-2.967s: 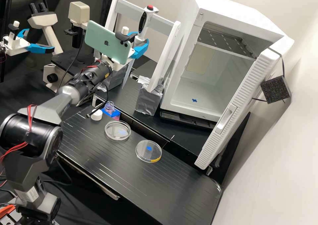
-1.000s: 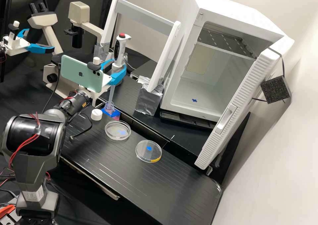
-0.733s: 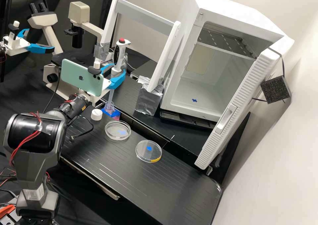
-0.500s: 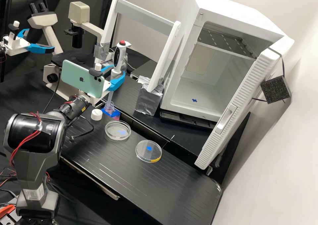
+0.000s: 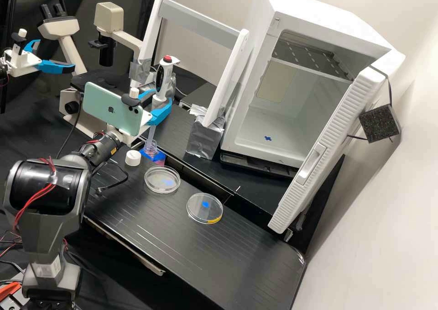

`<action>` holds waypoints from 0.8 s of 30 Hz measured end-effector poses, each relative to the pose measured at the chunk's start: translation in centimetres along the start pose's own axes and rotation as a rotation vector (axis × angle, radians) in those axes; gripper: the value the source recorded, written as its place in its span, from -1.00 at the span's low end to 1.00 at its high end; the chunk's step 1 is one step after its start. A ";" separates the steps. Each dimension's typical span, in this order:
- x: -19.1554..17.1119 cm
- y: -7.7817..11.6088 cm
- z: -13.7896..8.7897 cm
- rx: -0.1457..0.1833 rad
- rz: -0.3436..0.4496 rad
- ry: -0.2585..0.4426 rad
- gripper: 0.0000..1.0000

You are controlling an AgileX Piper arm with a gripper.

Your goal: Use the pipette

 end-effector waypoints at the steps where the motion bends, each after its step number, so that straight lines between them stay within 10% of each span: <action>1: -0.1 0.4 -0.2 -0.002 0.010 0.006 -1.00; 24: -2.5 7.0 -3.5 -0.010 0.150 0.144 -1.00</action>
